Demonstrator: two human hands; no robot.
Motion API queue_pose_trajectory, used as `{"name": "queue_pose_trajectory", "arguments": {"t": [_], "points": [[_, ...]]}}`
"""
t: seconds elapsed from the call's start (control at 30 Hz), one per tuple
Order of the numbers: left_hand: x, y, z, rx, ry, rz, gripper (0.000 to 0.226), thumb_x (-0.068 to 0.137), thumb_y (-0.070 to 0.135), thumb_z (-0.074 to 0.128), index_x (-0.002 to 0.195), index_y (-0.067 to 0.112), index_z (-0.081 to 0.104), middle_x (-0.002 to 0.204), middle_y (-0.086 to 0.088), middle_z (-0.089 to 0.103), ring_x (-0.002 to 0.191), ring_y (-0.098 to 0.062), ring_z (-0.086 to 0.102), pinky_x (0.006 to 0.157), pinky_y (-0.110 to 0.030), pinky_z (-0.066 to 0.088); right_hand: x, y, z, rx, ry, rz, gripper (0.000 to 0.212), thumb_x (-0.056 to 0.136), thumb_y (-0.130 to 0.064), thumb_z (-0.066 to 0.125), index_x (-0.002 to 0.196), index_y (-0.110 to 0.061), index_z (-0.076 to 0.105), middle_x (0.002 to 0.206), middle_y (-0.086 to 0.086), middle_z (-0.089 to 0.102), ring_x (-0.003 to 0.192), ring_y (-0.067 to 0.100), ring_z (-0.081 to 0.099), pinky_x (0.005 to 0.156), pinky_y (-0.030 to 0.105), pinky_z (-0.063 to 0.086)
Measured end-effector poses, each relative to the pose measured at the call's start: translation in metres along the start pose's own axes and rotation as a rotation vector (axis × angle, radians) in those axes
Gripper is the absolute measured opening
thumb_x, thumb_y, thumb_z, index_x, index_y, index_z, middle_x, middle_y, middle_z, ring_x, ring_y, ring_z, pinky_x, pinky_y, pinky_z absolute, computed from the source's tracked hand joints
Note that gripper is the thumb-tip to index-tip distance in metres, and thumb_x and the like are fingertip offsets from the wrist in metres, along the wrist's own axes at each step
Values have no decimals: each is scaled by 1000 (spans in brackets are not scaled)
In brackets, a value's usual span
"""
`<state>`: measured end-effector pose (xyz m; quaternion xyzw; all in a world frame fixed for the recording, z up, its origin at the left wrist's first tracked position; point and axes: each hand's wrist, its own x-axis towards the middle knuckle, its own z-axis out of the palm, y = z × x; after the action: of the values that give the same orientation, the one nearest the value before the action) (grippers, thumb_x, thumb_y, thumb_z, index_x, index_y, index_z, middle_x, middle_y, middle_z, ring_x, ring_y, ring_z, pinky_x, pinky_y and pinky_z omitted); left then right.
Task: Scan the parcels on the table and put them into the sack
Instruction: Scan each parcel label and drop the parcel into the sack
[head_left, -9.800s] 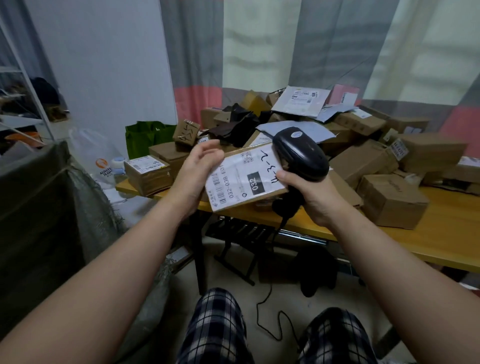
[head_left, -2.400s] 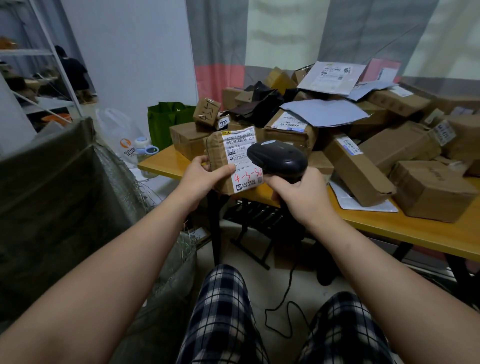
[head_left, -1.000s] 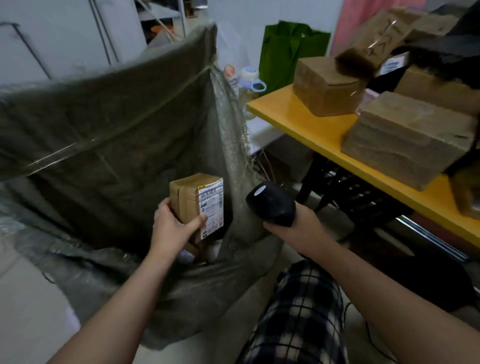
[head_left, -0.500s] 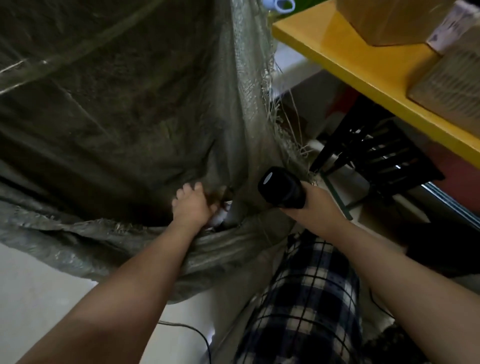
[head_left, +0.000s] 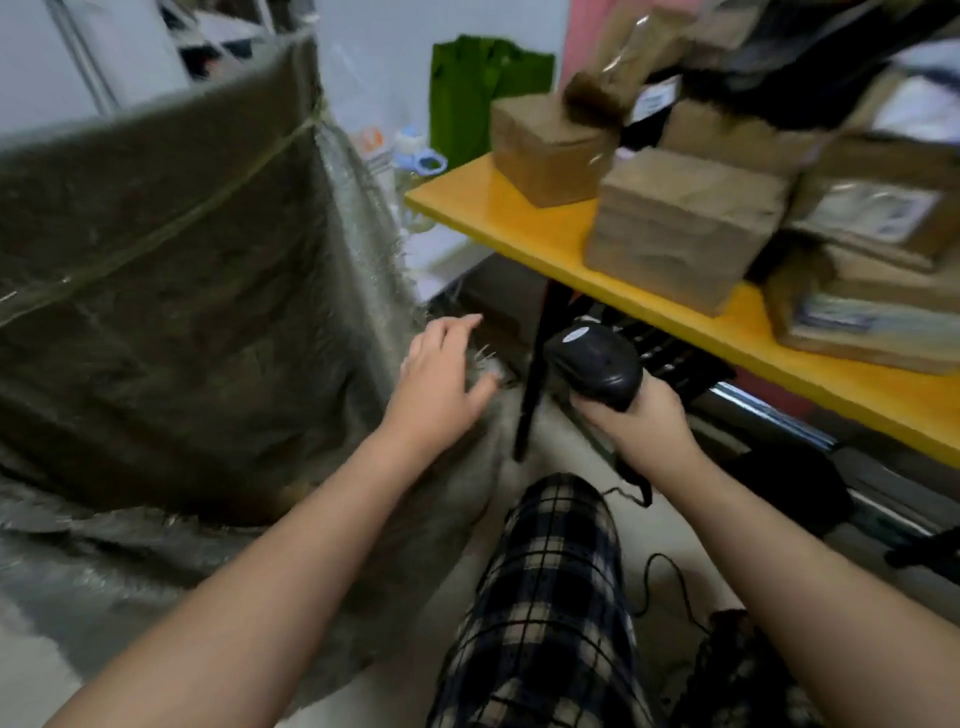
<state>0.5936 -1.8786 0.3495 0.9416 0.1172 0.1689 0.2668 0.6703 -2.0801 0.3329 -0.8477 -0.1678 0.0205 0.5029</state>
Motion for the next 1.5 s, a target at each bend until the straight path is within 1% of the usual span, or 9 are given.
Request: {"name": "queue_pose_trajectory", "arguments": {"t": [0.17, 0.33, 0.5, 0.73, 0.9, 1.07, 1.2, 1.4, 1.5], "points": [[19, 88, 7, -36, -13, 186, 62, 91, 33, 60, 145, 17, 34, 141, -8, 38, 132, -27, 33, 107, -36, 28, -27, -19, -83, 101, 136, -2, 30, 78, -16, 77, 107, -14, 68, 92, -2, 70, 88, 9, 64, 71, 15, 45], [31, 160, 17, -94, 3, 337, 62, 91, 36, 60, 145, 21, 32, 139, -4, 37, 131, -25, 33, 105, -36, 30, -49, -31, -153, 130, 263, -93, 31, 78, -11, 77, 97, -31, 63, 89, -20, 64, 80, -19, 57, 69, 1, 41], [51, 225, 22, -95, 43, 485, 64, 89, 38, 61, 144, 20, 33, 140, -6, 34, 131, -26, 32, 107, -39, 30, -54, -36, -209, 187, 462, -84, 33, 78, -14, 78, 107, -23, 65, 97, -6, 69, 88, 0, 62, 77, 17, 48], [107, 338, 39, 367, 174, 733, 75, 86, 51, 60, 145, 14, 30, 148, -13, 32, 137, -32, 29, 110, -43, 25, -36, -31, -270, 366, 705, -23, 23, 80, -17, 75, 93, -32, 64, 88, -17, 66, 89, -1, 60, 76, 22, 47], [134, 378, 41, 537, 110, 644, 26, 94, 20, 50, 117, 8, 56, 118, -16, 58, 110, -34, 54, 79, -38, 41, -30, -24, -287, 383, 693, -4, 27, 82, -17, 74, 102, -30, 62, 90, -19, 62, 91, 4, 59, 79, 22, 45], [153, 387, 19, 290, 282, 680, 18, 95, 5, 44, 113, 8, 47, 106, -15, 62, 95, -37, 62, 61, -39, 37, -25, -19, -290, 368, 661, 33, 24, 81, -25, 75, 97, -36, 61, 93, -19, 62, 102, 11, 58, 88, 32, 47], [170, 382, -4, -61, 325, 585, 9, 97, 2, 34, 103, 5, 40, 88, -18, 56, 74, -34, 52, 60, -39, 30, -21, -24, -278, 376, 662, 46, 39, 80, -25, 76, 117, -20, 65, 106, -3, 69, 106, 18, 61, 98, 44, 48], [167, 383, -21, -475, 294, 563, 10, 102, 16, 36, 99, 9, 41, 84, -8, 52, 76, -25, 49, 64, -32, 31, -12, -35, -260, 466, 661, -73, 40, 79, -26, 78, 115, -27, 61, 108, -10, 67, 107, 9, 61, 83, 16, 48], [164, 389, -23, -553, 231, 573, 9, 101, 17, 40, 93, 13, 41, 84, -10, 57, 81, -31, 57, 70, -37, 43, -11, -41, -243, 416, 673, -166, 55, 70, -33, 84, 117, -30, 55, 114, -14, 62, 110, -1, 57, 92, 20, 46]]}}
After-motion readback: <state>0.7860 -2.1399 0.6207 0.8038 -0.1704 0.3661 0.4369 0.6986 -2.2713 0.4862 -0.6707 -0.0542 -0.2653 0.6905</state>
